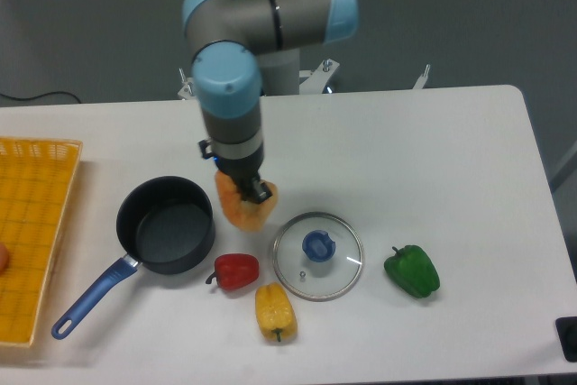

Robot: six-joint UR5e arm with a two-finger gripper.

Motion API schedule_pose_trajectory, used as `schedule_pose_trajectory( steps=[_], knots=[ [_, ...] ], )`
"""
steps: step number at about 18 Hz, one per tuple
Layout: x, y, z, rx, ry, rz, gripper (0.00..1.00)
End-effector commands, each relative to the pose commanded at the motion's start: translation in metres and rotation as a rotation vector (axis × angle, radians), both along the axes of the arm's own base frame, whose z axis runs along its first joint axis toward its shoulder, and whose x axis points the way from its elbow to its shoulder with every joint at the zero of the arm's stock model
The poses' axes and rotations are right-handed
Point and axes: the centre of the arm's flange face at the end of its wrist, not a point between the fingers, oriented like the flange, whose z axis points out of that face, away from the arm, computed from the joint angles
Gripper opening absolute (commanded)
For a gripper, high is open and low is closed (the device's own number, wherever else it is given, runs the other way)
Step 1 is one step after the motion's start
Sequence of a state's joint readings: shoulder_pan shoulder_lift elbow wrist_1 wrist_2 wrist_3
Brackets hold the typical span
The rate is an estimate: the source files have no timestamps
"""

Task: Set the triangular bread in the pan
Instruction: 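Carry the bread toward the dark saucepan and lower it inside, then open the gripper to release the bread into the saucepan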

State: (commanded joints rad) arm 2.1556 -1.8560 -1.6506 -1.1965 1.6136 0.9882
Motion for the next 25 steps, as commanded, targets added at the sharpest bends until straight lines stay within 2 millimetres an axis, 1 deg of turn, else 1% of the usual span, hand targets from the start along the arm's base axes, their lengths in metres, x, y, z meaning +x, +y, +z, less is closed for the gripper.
schedule_pose_trajectory(
  steps=[1,3,7,10,12,14,17,20,22,23,24,25],
  knots=[
    [0.009,0.004,-0.003,-0.01,0.008,-0.001,0.12],
    [0.016,0.008,-0.007,-0.019,0.006,-0.003,0.12],
    [0.048,0.016,-0.012,-0.025,0.005,0.021,0.12],
    [0.059,0.021,-0.02,-0.035,-0.001,0.039,0.12],
    [0.072,0.026,-0.022,-0.035,-0.003,0.064,0.12],
    [0.082,0.035,-0.036,-0.053,-0.007,0.052,0.12],
    [0.095,0.047,-0.042,-0.031,0.002,0.066,0.12],
    [0.095,0.054,-0.042,-0.009,0.009,0.061,0.14],
    [0.095,0.056,-0.047,-0.015,0.008,0.06,0.15],
    [0.099,0.058,-0.05,-0.02,0.009,0.052,0.18],
    [0.101,0.058,-0.052,-0.023,0.012,0.047,0.26],
    [0.101,0.058,-0.053,-0.025,0.009,0.044,0.27]
  ],
)
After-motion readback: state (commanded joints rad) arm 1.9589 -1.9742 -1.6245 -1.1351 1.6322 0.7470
